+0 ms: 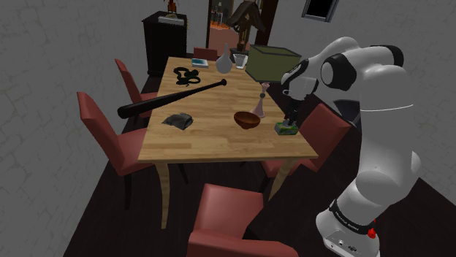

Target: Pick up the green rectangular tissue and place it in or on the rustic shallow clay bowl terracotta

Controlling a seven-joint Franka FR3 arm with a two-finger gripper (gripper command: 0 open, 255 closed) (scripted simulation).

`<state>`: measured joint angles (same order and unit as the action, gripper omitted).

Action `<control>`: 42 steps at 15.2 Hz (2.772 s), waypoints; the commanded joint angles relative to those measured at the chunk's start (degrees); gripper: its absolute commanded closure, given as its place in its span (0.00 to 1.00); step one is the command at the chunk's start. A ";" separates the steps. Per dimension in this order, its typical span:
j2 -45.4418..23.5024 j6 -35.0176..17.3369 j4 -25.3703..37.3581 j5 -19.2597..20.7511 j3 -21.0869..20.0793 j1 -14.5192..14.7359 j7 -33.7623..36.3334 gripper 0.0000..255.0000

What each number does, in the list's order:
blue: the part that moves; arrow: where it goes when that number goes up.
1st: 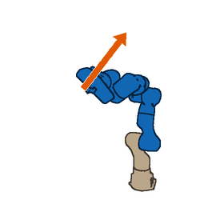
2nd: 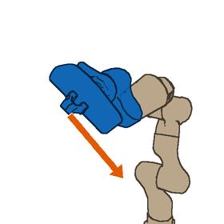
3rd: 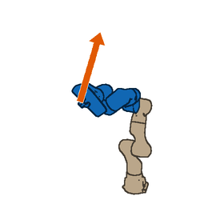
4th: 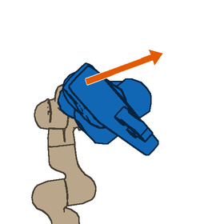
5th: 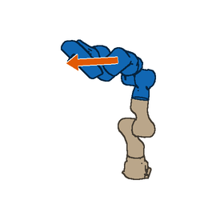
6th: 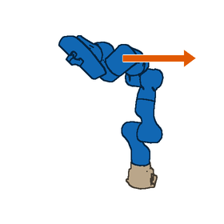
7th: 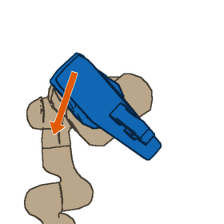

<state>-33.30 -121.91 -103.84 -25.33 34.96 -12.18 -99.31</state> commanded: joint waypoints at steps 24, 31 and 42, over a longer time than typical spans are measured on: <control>6.23 7.49 2.31 4.50 2.92 1.95 2.92 1.00; 8.76 11.62 4.46 6.43 3.99 2.57 4.25 1.00; 10.47 17.48 9.50 7.86 3.74 5.07 9.08 1.00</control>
<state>-22.94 -104.78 -94.74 -17.51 38.98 -7.85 -91.38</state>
